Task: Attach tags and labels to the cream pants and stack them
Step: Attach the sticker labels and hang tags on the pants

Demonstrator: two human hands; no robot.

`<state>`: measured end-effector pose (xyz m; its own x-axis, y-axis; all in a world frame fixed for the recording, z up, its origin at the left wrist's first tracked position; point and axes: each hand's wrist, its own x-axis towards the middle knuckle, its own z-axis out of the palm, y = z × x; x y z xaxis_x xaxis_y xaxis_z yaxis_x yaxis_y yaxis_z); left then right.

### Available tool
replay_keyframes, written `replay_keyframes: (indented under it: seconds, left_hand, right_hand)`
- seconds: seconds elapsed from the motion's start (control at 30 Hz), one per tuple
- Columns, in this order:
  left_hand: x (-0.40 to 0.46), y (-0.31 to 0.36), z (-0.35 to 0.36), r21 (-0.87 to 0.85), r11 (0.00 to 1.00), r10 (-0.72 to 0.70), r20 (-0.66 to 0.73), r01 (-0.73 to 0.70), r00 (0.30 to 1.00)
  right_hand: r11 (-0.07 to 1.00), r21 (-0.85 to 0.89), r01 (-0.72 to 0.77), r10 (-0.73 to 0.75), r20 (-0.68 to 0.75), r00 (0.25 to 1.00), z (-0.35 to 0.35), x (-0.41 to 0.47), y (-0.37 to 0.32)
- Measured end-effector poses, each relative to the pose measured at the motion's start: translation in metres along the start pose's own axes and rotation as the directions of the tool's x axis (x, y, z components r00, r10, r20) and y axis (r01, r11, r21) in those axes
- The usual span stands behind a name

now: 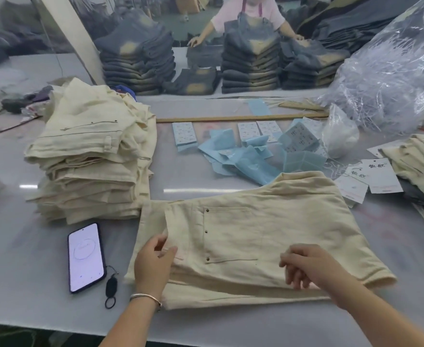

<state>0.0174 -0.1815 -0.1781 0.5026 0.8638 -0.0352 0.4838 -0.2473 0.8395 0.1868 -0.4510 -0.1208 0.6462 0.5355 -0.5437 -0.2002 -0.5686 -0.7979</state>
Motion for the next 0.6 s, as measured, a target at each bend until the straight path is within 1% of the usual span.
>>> replay_keyframes:
  seconds: [0.07,0.1,0.13,0.2,0.23,0.27,0.3,0.33,0.37,0.4,0.43,0.47,0.5,0.53,0.57,0.6]
  left_hand:
    - [-0.009,0.014,-0.001,0.086,0.977,0.196,-0.031,-0.193,0.980]
    - [-0.014,0.021,0.001,0.133,0.941,0.316,-0.018,-0.311,0.949]
    - [-0.019,0.026,0.003,0.155,0.887,0.437,0.021,-0.435,0.899]
    - [-0.031,0.030,0.011,0.144,0.747,0.636,0.129,-0.649,0.761]
    - [-0.036,0.029,0.014,0.126,0.677,0.704,0.175,-0.725,0.688]
    - [-0.040,0.027,0.017,0.103,0.624,0.747,0.211,-0.774,0.630]
    - [-0.044,0.023,0.018,0.076,0.599,0.763,0.246,-0.797,0.598]
    - [-0.046,0.019,0.018,0.049,0.601,0.760,0.273,-0.798,0.590]
    - [-0.046,0.015,0.017,0.034,0.629,0.739,0.283,-0.777,0.611]
    - [-0.045,0.012,0.015,0.030,0.683,0.697,0.271,-0.730,0.664]
    - [-0.042,0.012,0.012,0.023,0.759,0.630,0.226,-0.651,0.743]
    - [-0.036,0.012,0.009,0.014,0.833,0.545,0.150,-0.553,0.825]
    - [-0.028,0.014,0.006,0.005,0.892,0.452,0.064,-0.453,0.890]
    - [-0.019,0.017,0.004,-0.011,0.936,0.351,-0.001,-0.351,0.936]
    - [-0.011,0.021,0.002,-0.044,0.969,0.242,-0.021,-0.243,0.970]
    - [-0.003,0.023,0.001,-0.091,0.986,0.140,-0.003,-0.139,0.990]
  right_hand:
    - [0.991,0.018,0.136,-0.136,-0.016,0.991,0.042,0.015,-0.023]
    - [0.983,0.017,0.183,-0.183,-0.013,0.983,0.063,0.021,-0.035]
    - [0.979,-0.015,0.206,-0.206,-0.010,0.979,0.083,0.028,-0.046]
    - [0.963,-0.184,0.199,-0.205,-0.012,0.979,0.115,0.039,-0.065]
    - [0.940,-0.283,0.188,-0.205,-0.030,0.978,0.126,0.044,-0.070]
    - [0.918,-0.353,0.182,-0.217,-0.062,0.974,0.134,0.050,-0.072]
    - [0.895,-0.406,0.182,-0.244,-0.107,0.964,0.137,0.056,-0.071]
    - [0.871,-0.454,0.188,-0.288,-0.161,0.944,0.137,0.061,-0.069]
    - [0.854,-0.484,0.189,-0.322,-0.206,0.924,0.134,0.066,-0.067]
    - [0.853,-0.483,0.196,-0.344,-0.239,0.908,0.131,0.070,-0.063]
    - [0.873,-0.438,0.216,-0.349,-0.251,0.903,0.128,0.072,-0.062]
    - [0.904,-0.345,0.252,-0.348,-0.252,0.903,0.126,0.073,-0.061]
    - [0.928,-0.253,0.274,-0.337,-0.254,0.906,0.125,0.075,-0.062]
    - [0.940,-0.182,0.288,-0.328,-0.252,0.910,0.125,0.075,-0.063]
    - [0.944,-0.145,0.296,-0.324,-0.246,0.913,0.124,0.075,-0.065]
    - [0.945,-0.122,0.305,-0.326,-0.234,0.916,0.124,0.076,-0.066]
